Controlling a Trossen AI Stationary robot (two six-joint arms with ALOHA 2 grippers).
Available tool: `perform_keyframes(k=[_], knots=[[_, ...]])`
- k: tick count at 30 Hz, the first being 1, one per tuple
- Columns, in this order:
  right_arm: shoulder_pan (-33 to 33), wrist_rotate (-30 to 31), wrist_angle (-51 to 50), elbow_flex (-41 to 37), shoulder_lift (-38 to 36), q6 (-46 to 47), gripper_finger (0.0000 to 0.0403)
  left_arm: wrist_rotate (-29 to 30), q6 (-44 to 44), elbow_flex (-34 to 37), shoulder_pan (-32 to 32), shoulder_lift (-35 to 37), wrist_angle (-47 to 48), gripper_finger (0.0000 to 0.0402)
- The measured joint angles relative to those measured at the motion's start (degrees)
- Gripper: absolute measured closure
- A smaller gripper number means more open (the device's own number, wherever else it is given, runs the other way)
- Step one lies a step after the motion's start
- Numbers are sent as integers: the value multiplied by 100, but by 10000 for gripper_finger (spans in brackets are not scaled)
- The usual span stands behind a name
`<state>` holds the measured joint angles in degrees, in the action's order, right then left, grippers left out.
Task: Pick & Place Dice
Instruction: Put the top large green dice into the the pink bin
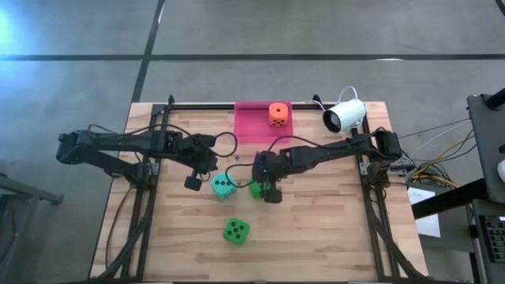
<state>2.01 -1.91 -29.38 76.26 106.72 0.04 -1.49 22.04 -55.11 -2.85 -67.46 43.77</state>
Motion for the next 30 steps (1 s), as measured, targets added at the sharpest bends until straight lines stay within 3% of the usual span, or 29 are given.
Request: perform_keyframes(k=[16,20,30], knots=[[3,0,-625,386,-11,-1144,23,1,-13,0,0,0,-2,394],[-4,-331,-726,513,-11,-1500,23,1,-13,0,0,0,0,394],[-8,348,-1008,762,-11,1880,23,1,-100,0,0,-2,0,394]])
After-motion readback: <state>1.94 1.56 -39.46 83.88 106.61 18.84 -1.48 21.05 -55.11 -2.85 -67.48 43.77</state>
